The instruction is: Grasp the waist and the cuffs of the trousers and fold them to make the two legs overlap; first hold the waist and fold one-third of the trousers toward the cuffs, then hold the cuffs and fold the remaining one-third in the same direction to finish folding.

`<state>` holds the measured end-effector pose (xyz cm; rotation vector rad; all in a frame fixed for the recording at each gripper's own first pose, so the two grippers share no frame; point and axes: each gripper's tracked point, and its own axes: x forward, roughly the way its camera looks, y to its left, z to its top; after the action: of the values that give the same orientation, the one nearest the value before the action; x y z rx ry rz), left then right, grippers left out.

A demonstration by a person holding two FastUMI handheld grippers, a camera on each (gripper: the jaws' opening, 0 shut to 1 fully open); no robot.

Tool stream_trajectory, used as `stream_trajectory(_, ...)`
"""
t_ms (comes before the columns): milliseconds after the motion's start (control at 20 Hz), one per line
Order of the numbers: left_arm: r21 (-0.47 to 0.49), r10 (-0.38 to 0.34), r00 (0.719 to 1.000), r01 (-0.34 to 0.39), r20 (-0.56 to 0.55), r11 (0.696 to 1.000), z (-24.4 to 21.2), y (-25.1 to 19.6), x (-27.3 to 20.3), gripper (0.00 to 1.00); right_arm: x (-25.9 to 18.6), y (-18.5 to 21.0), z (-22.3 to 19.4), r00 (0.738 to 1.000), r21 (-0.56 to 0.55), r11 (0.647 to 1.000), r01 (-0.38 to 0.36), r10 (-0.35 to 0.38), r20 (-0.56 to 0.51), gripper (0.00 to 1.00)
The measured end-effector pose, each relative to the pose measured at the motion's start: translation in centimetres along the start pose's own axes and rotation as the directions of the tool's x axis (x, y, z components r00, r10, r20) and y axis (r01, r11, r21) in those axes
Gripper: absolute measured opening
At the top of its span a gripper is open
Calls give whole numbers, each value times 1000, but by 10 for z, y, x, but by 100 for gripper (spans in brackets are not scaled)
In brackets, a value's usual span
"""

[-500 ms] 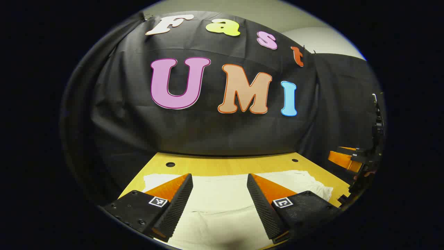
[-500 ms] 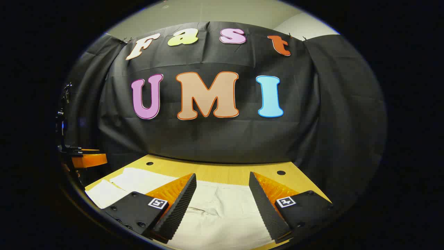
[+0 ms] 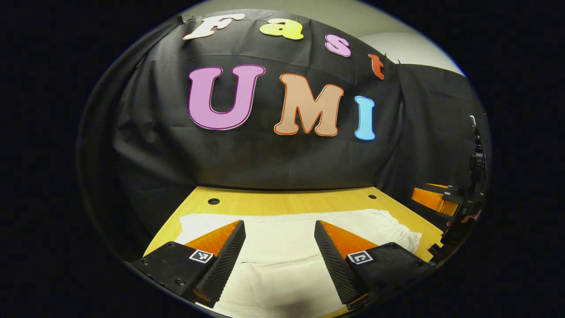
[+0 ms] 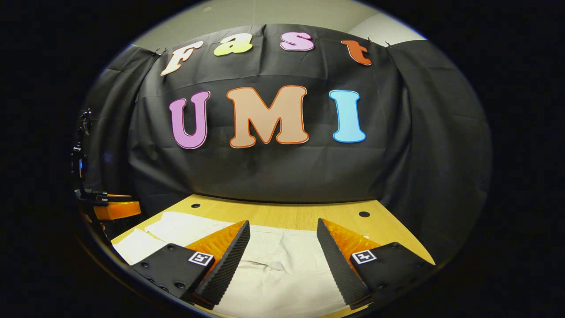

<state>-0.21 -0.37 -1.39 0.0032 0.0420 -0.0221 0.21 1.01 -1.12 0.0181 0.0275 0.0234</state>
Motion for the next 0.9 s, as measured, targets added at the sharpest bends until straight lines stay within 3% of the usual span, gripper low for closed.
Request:
stream_trajectory(400,-20,-28,999,28,-23,999,-10,0,2,94,-1,2,-4,1000,-3,1000,2,-2,-9,98)
stream_trajectory(600,3,-111,989,112,-98,994,-29,-4,4,94,0,5,-11,1000,-1,1000,-9,9,-29,98)
stream_trajectory(800,78,-229,943,254,-239,964,-60,-9,0,94,0,9,-17,999,-12,1000,-19,18,-44,98)
stream_trajectory(900,103,-288,889,344,-356,933,-87,-11,-7,94,-3,12,-21,998,-15,1000,-24,23,-52,98)
